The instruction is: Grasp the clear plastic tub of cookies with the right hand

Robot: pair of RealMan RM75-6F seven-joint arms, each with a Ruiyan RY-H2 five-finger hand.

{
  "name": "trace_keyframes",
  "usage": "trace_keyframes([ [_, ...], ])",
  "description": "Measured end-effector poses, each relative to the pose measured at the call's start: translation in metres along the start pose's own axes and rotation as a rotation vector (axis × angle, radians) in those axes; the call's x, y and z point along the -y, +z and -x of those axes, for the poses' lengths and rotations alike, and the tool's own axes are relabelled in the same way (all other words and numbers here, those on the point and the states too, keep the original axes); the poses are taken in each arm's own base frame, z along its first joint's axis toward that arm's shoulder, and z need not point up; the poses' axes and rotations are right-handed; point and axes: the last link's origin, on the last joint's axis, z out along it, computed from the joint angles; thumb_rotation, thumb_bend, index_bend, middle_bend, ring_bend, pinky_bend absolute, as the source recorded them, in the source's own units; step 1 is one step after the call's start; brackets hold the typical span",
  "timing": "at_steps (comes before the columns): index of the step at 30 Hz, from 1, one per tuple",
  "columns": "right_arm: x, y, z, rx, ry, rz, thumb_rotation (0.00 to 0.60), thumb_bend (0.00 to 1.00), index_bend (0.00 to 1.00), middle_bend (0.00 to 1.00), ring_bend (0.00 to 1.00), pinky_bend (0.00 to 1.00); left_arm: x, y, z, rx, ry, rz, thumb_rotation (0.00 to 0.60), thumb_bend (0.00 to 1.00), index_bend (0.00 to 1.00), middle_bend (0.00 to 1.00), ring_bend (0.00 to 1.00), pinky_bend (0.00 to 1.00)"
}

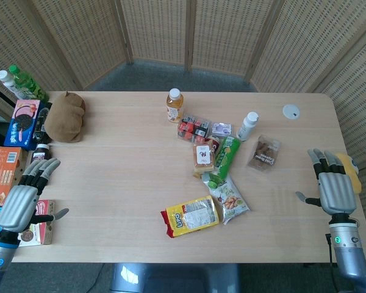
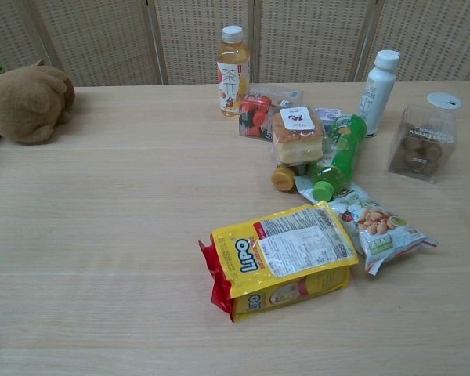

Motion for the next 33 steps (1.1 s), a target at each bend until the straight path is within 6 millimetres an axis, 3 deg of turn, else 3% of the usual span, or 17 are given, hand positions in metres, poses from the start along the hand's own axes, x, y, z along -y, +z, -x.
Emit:
trace_keyframes([
  [20,0.013,0.01,0.007,0.039,0.012,-0.042,0.539,0.14,0.0,0.0,0.0,0.0,0.0,0.001,0.0,0.001,0.007,0.009,0.6,0.01,0.0,0.0,0.0,0.0],
  [33,0.029,0.064,0.039,0.136,0.026,-0.086,0.533,0.0,0.0,0.0,0.0,0.0,-0.003,0.002,-0.003,0.003,0.026,0.017,0.6,0.01,0.0,0.0,0.0,0.0],
])
